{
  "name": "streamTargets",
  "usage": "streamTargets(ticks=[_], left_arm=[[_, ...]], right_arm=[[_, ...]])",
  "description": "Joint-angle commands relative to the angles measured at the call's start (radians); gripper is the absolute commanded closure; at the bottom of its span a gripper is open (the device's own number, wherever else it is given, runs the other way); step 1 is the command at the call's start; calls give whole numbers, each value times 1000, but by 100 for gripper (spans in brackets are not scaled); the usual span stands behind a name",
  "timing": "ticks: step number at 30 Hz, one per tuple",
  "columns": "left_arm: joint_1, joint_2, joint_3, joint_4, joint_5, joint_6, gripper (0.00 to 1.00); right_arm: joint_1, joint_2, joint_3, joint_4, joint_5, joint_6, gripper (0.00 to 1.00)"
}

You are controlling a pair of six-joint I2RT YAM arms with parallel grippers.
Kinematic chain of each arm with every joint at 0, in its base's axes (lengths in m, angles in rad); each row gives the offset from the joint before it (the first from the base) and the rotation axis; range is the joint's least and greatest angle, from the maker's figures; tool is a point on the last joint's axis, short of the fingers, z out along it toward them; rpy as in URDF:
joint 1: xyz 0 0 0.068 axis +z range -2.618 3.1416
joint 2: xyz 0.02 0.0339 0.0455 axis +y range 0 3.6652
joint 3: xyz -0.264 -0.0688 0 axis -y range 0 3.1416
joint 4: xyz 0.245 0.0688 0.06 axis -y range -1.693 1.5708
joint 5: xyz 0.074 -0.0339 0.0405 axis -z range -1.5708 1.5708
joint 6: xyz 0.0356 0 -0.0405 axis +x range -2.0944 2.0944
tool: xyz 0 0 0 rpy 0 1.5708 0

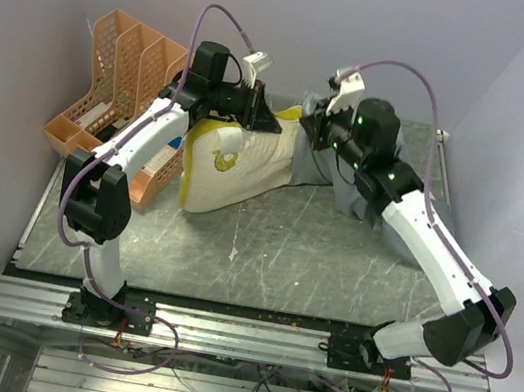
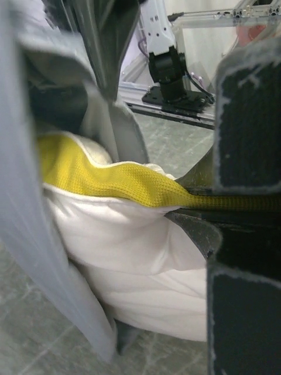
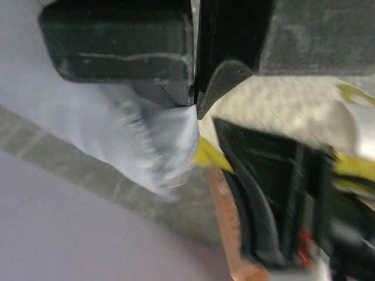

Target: Put the pillow into the pillowcase

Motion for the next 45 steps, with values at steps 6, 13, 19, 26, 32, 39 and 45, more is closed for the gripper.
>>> streamTargets(ticks=[6, 13, 19, 26, 32, 39, 45], left_arm=[[-80, -16, 4, 730, 138, -480, 93], [-75, 16, -70, 1344, 114, -880, 93], [-27, 30, -255, 1721, 4, -1050, 93], [-14, 52, -464, 1533, -156, -806, 93], [40, 92, -442, 918, -410, -494, 71], [68, -36, -173, 190, -831, -137, 16], [78, -121, -88, -166, -1083, 40, 3]], right_arm=[[13, 290, 545, -148, -415, 146, 100], [135, 198, 523, -187, -605, 98, 100], [130, 32, 250, -220, -527, -22, 100], [111, 29, 138, -313, -436, -154, 100], [-14, 175, 103, -392, -514, -297, 75], [-280, 149, 116, -392, -755, -391, 1], [-324, -31, -139, -186, -643, -516, 0]])
